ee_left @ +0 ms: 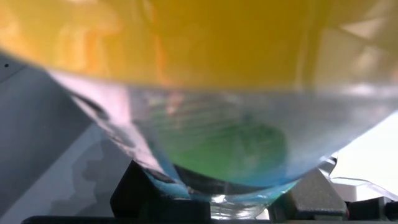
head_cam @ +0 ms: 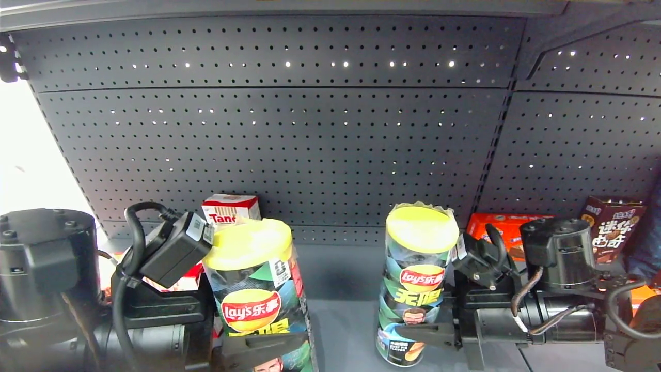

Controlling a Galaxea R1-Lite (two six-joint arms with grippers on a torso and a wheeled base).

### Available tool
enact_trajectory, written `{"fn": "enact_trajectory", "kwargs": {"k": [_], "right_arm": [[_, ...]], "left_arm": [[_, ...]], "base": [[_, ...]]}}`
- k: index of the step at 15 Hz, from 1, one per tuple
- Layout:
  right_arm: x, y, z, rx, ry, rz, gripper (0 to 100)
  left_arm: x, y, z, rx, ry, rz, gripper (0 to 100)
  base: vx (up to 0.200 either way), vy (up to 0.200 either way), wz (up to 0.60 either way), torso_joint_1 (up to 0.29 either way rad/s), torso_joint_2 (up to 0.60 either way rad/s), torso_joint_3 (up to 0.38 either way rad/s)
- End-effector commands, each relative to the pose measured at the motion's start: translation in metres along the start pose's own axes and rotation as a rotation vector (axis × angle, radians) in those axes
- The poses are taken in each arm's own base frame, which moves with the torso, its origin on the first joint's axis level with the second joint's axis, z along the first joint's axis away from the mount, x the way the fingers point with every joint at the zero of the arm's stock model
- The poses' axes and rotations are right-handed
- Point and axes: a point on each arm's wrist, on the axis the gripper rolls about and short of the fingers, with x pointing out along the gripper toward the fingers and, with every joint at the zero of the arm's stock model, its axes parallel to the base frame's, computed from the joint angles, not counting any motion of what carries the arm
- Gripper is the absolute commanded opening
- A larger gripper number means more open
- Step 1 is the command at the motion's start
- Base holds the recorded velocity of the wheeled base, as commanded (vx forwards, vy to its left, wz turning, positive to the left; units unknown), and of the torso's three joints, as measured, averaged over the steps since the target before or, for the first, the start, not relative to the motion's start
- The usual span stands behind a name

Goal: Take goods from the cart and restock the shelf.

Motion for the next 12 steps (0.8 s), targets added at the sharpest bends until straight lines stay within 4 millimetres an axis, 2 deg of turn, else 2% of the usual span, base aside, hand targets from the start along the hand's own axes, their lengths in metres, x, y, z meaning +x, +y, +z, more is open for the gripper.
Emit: {"fn": "enact_trajectory", "kwargs": {"k": [1,12], "right_arm": [[0.002,-0.001,-0.005,0.013,0.015,0.002,0],[0.024,-0.015,-0.017,0.02,0.018,0.004,0]], "left_arm": [[0.0,0.0,0.001,0.002,-0.003,0.001,0],[0.001,0.001,0.002,-0.001,-0.002,0.003,0]], "base": [[0.0,0.0,0.0,0.0,0.0,0.0],[0.0,0.0,0.0,0.0,0.0,0.0]]}}
